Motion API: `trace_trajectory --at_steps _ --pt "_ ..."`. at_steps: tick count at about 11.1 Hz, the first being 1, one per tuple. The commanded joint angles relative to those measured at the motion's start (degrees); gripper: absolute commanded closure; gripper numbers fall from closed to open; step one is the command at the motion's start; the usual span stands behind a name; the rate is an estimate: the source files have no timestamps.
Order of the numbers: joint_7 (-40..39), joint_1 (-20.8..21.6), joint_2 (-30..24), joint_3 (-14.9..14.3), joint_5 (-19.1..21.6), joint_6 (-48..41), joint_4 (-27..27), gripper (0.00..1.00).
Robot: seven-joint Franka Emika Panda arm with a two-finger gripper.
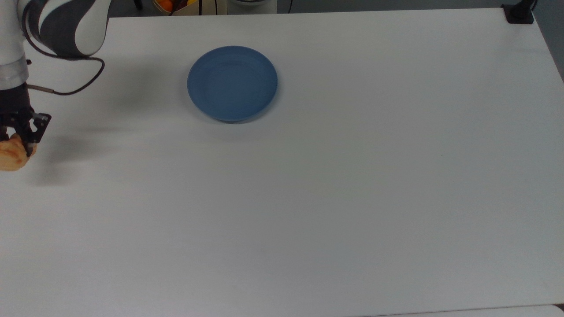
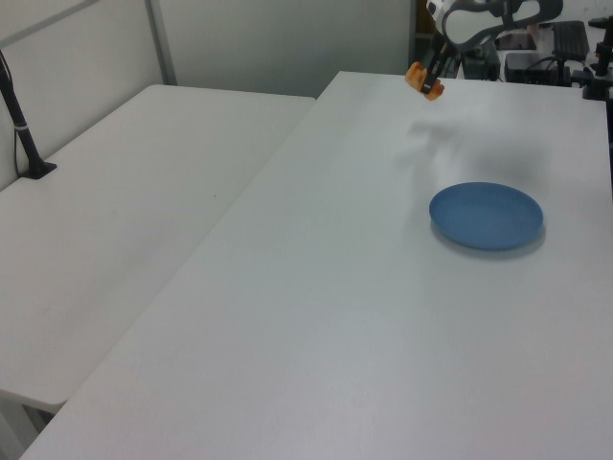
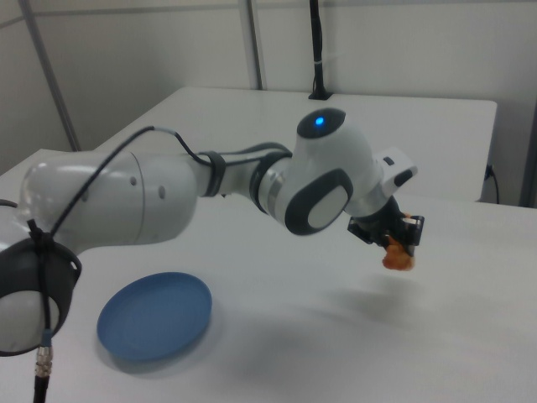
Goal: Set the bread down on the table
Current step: 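Lift the bread roll off the plate and carry it away from the plate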
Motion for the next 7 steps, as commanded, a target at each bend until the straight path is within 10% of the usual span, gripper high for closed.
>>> trace_trajectory --at_steps 1,7 --pt "5.14 -0.08 4.39 0.36 1.0 9.18 1.41 0.62" --pt "5.23 0.18 5.79 0.88 0.91 1.38 3.08 0.63"
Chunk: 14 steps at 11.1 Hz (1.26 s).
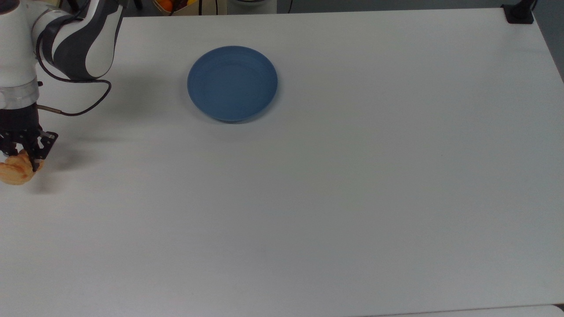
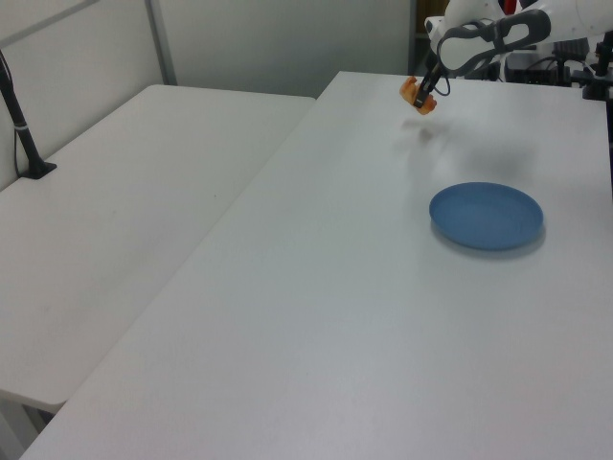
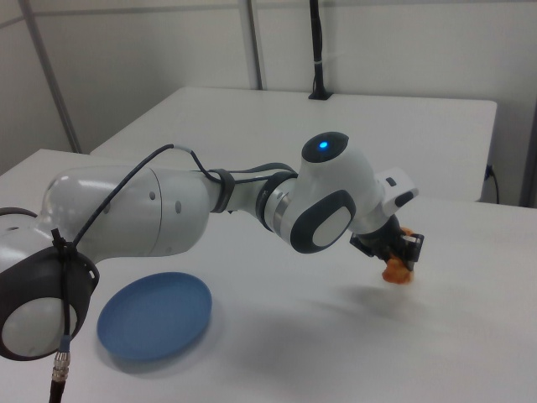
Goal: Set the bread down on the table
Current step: 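Lower the bread roll onto the bare table surface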
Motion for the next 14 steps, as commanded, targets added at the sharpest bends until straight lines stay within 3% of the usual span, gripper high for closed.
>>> trace_trajectory --at_steps 1,6,7,9,10,11,14 --pt "1.06 0.21 2.41 0.71 0.8 -3.46 3.24 0.63" --pt "1.15 0.56 4.61 0.8 0.63 -2.5 3.33 0.59" --pt "1.15 0.57 4.7 0.8 0.63 -1.88 3.16 0.54" --pt "1.32 1.09 4.88 0.8 0.36 0.49 2.71 0.29" --pt "1.5 1.18 5.4 0.8 0.28 1.02 2.8 0.08" --pt "1.5 1.18 5.58 0.8 0.1 2.33 2.8 0.0" --pt "1.5 1.18 5.49 0.8 0.01 2.61 2.8 0.0"
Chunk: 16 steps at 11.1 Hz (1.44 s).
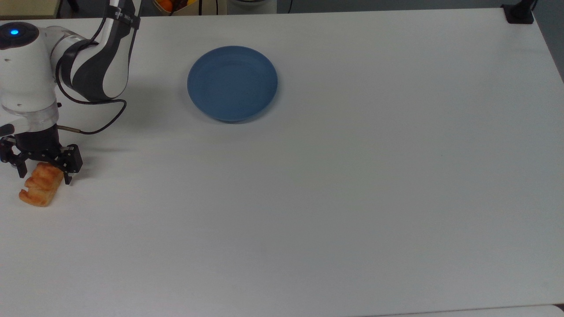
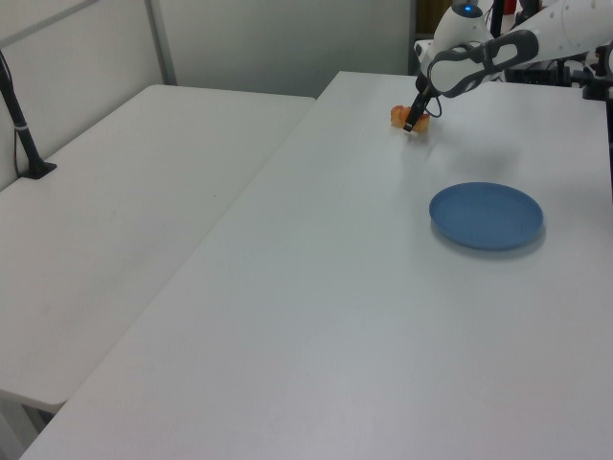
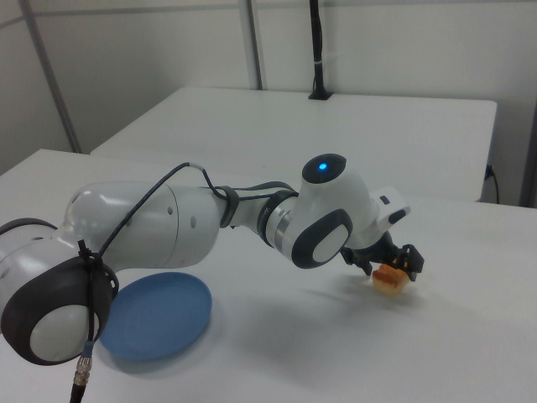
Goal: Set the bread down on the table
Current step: 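Lower the bread roll onto the bare table surface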
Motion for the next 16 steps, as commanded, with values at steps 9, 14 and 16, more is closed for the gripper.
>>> trace_trajectory --at_steps 9,14,16 --pt "2.03 -1.73 -1.28 -0.28 -9.38 1.0 -0.62 0.0" --pt "2.55 -1.2 -7.66 -0.11 -8.51 0.39 -6.39 0.0" --pt "6.83 -0.06 -15.13 -0.02 -8.42 -1.7 -13.6 0.0"
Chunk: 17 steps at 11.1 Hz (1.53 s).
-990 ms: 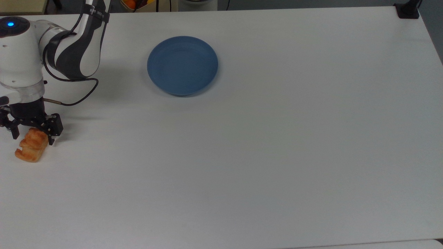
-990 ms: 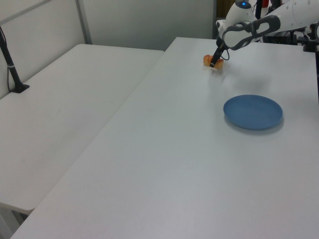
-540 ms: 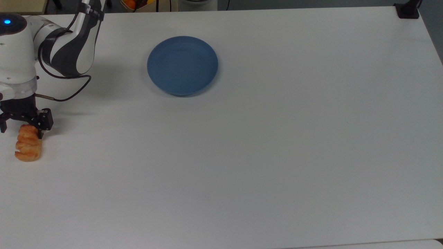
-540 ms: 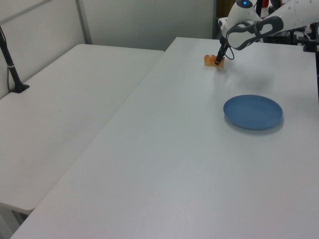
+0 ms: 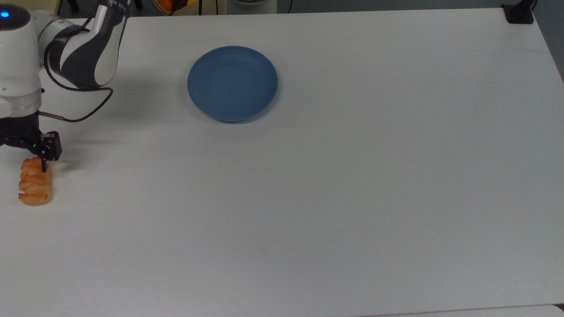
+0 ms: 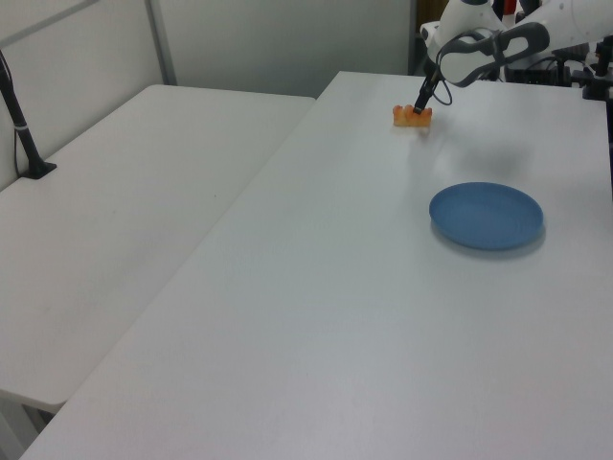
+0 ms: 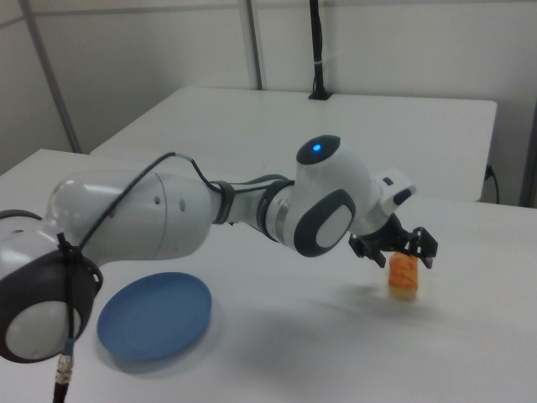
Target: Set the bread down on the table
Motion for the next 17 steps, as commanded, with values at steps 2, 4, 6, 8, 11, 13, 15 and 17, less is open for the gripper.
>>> trace_trajectory --at_steps 2,4,6,8,11,13,15,17 --pt "9.54 2.81 -16.63 0.05 0.14 -10.88 -13.91 0.0" --pt "19.79 5.44 -21.46 0.05 1.1 -23.17 -13.56 0.0" --pt "23.53 7.56 -27.09 0.14 2.85 -34.26 -14.17 0.0" --pt "23.71 9.58 -32.8 0.32 7.95 -43.76 -14.26 0.0" --pt "30.27 13.18 -45.09 1.71 12.95 -54.58 -17.93 0.0" --pt "36.42 13.45 -48.73 7.84 12.97 -57.59 -19.62 0.0" --pt "39.27 13.45 -48.83 13.3 13.06 -57.69 -19.71 0.0" --pt "38.31 13.54 -49.43 15.95 13.06 -56.29 -21.45 0.0"
